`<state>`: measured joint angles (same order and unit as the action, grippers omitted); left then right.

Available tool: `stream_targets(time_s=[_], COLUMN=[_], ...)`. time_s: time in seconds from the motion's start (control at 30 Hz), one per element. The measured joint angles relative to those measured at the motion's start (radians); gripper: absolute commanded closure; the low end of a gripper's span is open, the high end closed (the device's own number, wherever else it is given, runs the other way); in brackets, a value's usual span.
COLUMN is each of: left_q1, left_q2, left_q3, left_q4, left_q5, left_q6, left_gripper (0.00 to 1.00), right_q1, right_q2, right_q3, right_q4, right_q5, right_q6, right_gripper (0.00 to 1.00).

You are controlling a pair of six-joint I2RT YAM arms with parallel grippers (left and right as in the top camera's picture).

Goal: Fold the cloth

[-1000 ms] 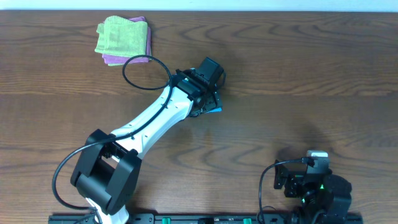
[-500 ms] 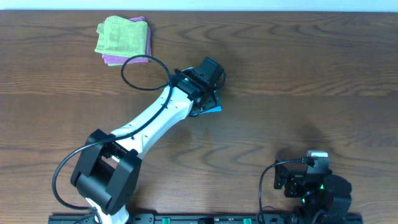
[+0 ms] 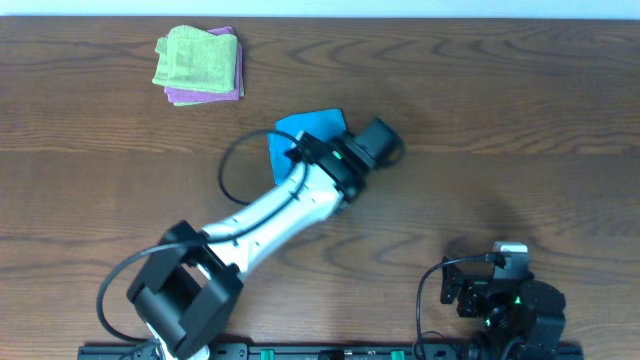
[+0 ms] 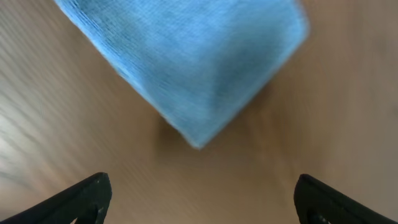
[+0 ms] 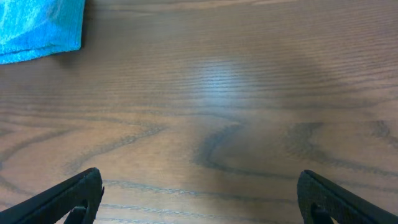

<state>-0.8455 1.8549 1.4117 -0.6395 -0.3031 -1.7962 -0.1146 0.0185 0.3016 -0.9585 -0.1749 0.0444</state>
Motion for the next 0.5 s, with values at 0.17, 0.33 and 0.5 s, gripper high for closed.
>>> stream_targets(time_s=[0.17,0.33,0.5], left_q1=[-0.084,-0.080,-0.057], left_q2=[-0.027,-0.028,-0.053], left_q3=[-0.224,-0.510,-0.567], left_q4=[0.415,0.742,0.708], left_q5=[-0.206,-0.282,-0.306], left_q6=[-0.207,-0.227,-0.227], left_gripper=[0.05,0.05,0.05], right_q1=[0.000,0.000,0.000], right_q2=[-0.001,-0.001,-0.001], right_q3=[-0.001,-0.002,-0.002], right_q4=[0.003,0.002,0.002], right_q5=[0.001,0.001,0.001], right_q6=[0.000,0.000,0.000], right_gripper=[0.01,0.01,0.01])
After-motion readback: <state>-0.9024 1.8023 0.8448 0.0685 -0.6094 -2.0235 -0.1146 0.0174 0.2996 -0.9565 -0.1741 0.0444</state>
